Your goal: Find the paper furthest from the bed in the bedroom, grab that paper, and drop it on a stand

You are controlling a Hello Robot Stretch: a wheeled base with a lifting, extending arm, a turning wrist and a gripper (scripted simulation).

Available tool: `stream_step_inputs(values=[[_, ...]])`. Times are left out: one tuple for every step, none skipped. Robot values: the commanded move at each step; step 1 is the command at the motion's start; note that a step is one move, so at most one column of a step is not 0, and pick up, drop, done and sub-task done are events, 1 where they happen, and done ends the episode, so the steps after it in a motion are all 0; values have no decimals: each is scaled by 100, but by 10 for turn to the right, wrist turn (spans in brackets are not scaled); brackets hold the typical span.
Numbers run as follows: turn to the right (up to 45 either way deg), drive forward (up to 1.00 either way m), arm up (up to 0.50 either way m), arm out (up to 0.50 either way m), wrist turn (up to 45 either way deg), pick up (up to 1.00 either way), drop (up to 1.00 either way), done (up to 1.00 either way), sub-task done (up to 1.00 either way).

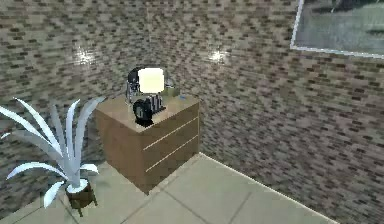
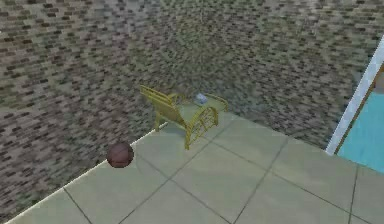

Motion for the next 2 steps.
stream_step_inputs(values=[[0, 100, 0, 0, 0, 0, 0, 0, 0], [120, 0, 0, 0, 0, 0, 0, 0, 0]])
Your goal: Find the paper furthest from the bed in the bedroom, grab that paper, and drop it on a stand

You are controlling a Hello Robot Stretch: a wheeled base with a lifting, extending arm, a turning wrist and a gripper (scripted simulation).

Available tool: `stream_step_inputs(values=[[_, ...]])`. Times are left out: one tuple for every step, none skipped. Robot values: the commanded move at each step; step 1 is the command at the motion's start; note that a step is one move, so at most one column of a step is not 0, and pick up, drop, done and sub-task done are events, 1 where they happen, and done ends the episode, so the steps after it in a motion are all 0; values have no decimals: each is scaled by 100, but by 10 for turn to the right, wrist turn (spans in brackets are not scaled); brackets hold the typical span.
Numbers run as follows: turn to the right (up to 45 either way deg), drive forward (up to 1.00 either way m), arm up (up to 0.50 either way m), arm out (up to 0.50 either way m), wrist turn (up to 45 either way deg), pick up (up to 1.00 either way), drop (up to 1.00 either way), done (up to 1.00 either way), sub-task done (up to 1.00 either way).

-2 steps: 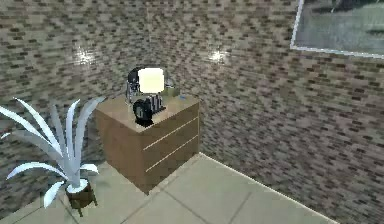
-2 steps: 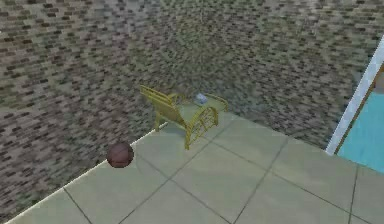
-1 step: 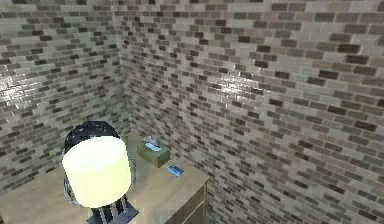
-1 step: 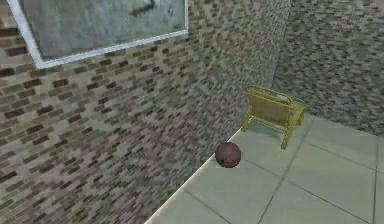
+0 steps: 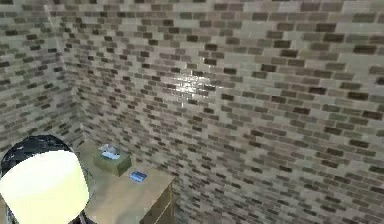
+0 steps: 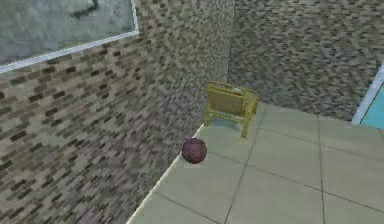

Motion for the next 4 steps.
stream_step_inputs(values=[[0, 10, 0, 0, 0, 0, 0, 0, 0], [-450, 0, 0, 0, 0, 0, 0, 0, 0], [-450, 0, 0, 0, 0, 0, 0, 0, 0], [-240, 0, 0, 0, 0, 0, 0, 0, 0]])
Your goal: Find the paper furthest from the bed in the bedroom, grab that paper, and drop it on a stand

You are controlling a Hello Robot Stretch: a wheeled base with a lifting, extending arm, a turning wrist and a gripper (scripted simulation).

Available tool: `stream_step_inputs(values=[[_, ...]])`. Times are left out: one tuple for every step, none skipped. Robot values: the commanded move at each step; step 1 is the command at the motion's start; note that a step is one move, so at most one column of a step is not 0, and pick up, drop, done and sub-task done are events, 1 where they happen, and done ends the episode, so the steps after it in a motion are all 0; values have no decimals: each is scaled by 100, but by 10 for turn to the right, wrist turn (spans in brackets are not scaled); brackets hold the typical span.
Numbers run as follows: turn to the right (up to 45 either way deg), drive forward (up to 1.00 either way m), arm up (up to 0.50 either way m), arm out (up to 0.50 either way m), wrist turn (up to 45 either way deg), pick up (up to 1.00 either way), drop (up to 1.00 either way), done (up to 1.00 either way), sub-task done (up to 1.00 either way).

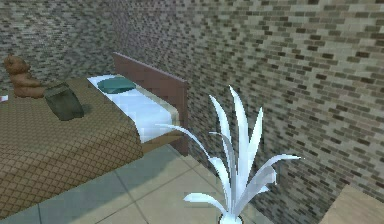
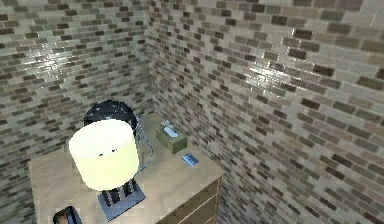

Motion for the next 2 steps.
stream_step_inputs(values=[[0, 0, 50, 0, 0, 0, 0, 0, 0], [0, 0, 26, 0, 0, 0, 0, 0, 0]])
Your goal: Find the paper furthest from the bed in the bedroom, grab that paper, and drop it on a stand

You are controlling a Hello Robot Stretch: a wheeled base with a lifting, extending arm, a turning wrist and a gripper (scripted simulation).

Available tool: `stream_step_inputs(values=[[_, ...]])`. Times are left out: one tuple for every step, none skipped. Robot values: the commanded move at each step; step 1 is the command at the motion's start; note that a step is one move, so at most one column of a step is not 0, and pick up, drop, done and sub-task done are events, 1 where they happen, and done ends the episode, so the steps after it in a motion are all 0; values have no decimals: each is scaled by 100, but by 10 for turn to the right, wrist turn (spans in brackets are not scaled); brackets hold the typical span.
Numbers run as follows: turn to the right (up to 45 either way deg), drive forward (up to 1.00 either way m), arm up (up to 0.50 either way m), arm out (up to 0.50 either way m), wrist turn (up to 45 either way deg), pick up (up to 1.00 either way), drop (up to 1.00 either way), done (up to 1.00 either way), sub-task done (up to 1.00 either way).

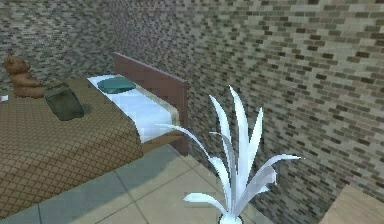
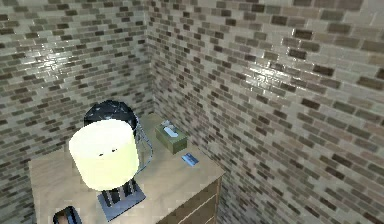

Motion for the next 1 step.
stream_step_inputs(values=[[0, 0, 0, 48, 0, 0, 0, 0, 0]])
